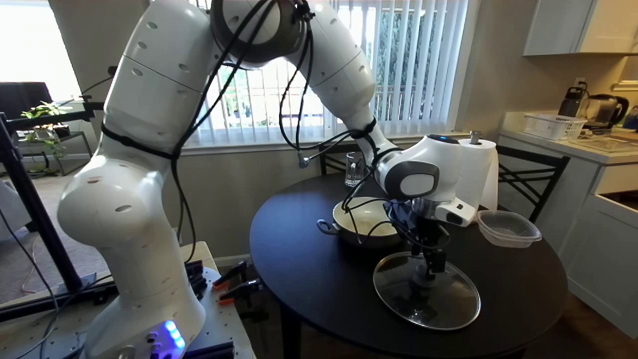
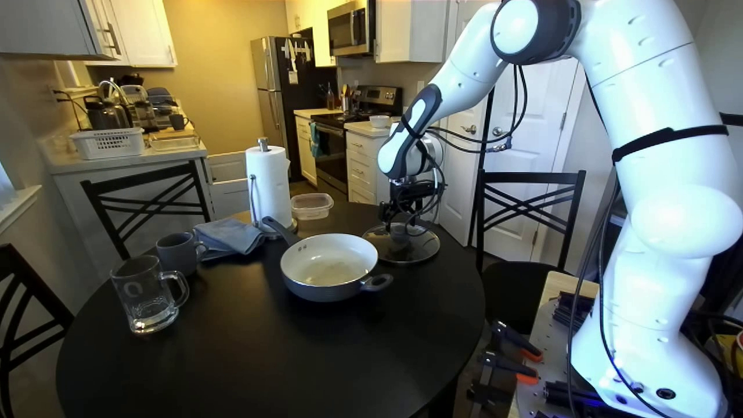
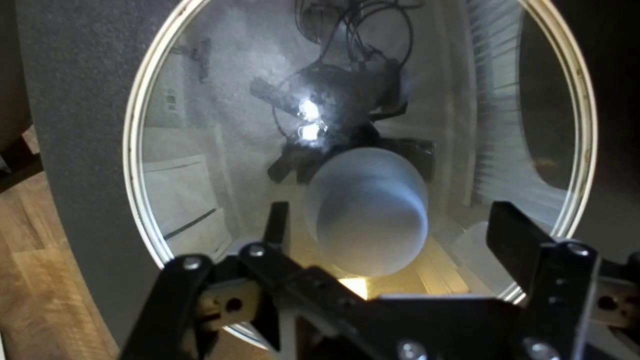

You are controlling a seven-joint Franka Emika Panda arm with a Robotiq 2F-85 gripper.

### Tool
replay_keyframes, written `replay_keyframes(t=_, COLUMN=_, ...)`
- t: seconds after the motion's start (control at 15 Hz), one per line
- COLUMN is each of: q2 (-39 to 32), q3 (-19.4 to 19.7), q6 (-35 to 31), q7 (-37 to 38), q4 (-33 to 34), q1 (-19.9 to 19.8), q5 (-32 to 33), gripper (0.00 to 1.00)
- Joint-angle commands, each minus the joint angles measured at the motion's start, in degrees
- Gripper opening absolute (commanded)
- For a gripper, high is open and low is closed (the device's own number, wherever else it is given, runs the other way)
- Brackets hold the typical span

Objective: Place the lid on the pot

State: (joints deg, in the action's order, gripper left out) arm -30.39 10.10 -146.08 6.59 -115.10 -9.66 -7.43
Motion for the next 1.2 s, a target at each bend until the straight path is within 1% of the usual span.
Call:
replay_keyframes(t=0.0, q2=0.75, q3=-0.51, q6=0.85, q7=0.67, q4=-0.78, q1=-1.54, q5=-1.19, gripper=1.00)
replay_keyframes(t=0.33, q2=0.06, q3=-1.06, q6=1.87, q7=-0.19, q4=0.34, q1=-3.14, q5=-2.10, gripper=1.00)
replay_keyframes(t=0.6, q2=-0.62, q3=-2.73, q6=1.89, q7=-1.74, q4=1.50, q1=-4.83, q5=-4.65, gripper=1.00)
replay_keyframes(t=0.73, q2=-1.62, q3=-3.21, q6=2.57, q7=-1.74, q4=2.79, q1=-5.14, q5=-5.13, gripper=1.00)
replay_keyframes(t=1.13, q2=-6.50, q3=-2.41, q6=5.08, q7=-0.01, q4=8.33, q1=-4.81, q5=-4.25, gripper=1.00)
